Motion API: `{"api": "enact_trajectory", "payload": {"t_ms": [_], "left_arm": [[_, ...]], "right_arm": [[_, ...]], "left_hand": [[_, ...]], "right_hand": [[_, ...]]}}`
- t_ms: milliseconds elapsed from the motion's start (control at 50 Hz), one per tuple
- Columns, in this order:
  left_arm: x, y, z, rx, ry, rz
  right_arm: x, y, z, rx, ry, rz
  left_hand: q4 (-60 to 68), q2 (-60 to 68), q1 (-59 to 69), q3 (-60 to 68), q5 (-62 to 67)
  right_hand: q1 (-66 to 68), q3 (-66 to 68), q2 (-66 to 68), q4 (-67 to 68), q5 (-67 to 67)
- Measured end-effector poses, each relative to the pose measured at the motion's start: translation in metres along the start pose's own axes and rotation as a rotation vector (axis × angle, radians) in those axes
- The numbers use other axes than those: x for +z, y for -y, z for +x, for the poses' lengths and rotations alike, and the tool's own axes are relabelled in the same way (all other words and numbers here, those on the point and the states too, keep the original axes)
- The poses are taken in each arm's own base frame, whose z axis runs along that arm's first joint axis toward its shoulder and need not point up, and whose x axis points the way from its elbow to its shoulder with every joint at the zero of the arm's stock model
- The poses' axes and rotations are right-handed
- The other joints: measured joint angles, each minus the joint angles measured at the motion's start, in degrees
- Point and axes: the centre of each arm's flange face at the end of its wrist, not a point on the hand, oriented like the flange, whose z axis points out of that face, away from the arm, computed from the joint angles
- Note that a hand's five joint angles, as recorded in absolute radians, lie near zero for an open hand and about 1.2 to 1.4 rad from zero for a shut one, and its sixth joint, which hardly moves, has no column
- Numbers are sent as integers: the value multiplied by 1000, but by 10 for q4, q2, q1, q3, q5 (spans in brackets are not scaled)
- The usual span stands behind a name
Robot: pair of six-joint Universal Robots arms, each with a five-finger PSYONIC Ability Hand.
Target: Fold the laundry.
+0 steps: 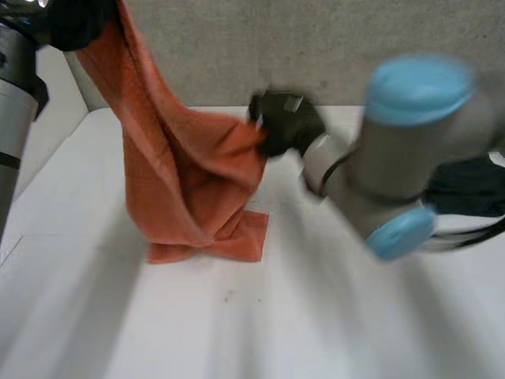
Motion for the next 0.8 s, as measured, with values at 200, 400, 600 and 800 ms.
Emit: {"api": "enact_trajectory", "payload": {"t_ms": [200, 400, 600, 800], "left_arm": [[-3, 6, -11, -32, 33, 13], [-18, -19, -3, -88, 16, -77], [-43, -81, 14, -112, -23, -291], [-47, -105, 18, -117, -29, -362]], "right_arm": [[-28, 137, 27, -352, -12, 227], [-6, 99, 29, -304, 194, 57], [17, -47, 35, -316, 283, -344], [8, -40, 55, -357, 107, -391]], "left_hand": [[0, 0, 0, 0, 0], [0, 0, 0, 0, 0], [0, 0, 0, 0, 0], [0, 0, 0, 0, 0]], "right_hand": [[0, 0, 0, 0, 0], [0, 0, 0, 0, 8], [-361, -405, -410, -396, -375], [-447, -552, -546, -547, -521]]}}
